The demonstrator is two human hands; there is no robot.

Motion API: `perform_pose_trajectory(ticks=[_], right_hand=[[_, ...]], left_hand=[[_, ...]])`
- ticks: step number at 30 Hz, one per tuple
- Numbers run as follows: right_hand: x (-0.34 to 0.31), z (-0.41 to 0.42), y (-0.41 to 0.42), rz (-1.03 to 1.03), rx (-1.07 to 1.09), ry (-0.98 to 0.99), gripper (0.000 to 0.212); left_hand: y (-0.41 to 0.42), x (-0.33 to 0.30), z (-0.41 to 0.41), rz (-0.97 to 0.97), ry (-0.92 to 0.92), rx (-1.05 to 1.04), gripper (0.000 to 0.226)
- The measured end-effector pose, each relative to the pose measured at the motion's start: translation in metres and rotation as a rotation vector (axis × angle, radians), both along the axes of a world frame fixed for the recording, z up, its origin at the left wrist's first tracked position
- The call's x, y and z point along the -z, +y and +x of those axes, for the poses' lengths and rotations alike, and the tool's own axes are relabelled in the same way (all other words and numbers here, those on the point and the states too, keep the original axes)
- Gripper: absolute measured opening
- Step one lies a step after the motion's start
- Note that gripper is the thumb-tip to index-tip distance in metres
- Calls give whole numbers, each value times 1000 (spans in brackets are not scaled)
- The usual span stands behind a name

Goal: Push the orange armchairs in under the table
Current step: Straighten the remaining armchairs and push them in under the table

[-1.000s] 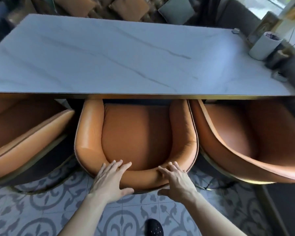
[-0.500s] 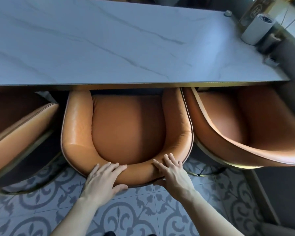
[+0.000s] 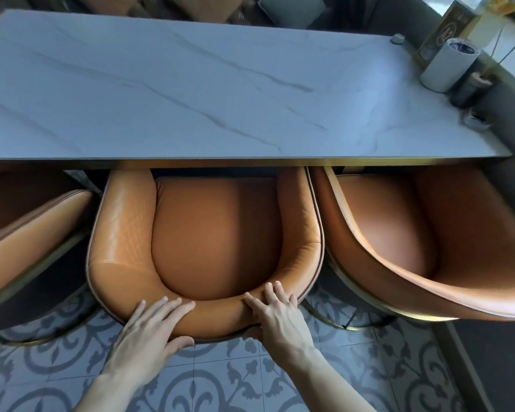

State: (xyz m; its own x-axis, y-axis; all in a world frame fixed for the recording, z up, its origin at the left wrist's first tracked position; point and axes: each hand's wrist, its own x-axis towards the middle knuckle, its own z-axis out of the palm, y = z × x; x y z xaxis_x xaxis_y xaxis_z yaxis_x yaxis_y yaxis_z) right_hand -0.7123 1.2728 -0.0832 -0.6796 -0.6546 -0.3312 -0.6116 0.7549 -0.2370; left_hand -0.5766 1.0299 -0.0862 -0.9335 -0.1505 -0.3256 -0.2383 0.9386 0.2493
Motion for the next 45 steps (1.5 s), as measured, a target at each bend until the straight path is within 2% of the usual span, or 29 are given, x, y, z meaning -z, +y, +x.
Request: perform_pose_trajectory(ticks=[5,13,17,22,28,35,41,45], right_hand=[[5,0,-1,-9,0,36,70],[-5,14,-3,53,63,-7,79],[-35,20,-7,73,78,-59,66],[-85,31,-31,124,124,-129,86],[-146,57,-110,177,133,-145,99],[-188,100,-228,214,47,-143,104],[-206,152,-338,169,-94,-104,105],[-214,189,-410,151,-218,-94,121]], left_hand=[[5,-7,-3,24,-35,-41,64],[23,-21,-2,12,-61,-150,67],[20,-45,3,35,-122,-107,68],[-26,-98,20,41,-109,-97,71],[-100,-160,51,24,-34,-191,80],[-208,-201,132,43,34,-375,86],[-305,-215,218,49,91,-539,96],[-356,-218,268,108,164,-683,98]])
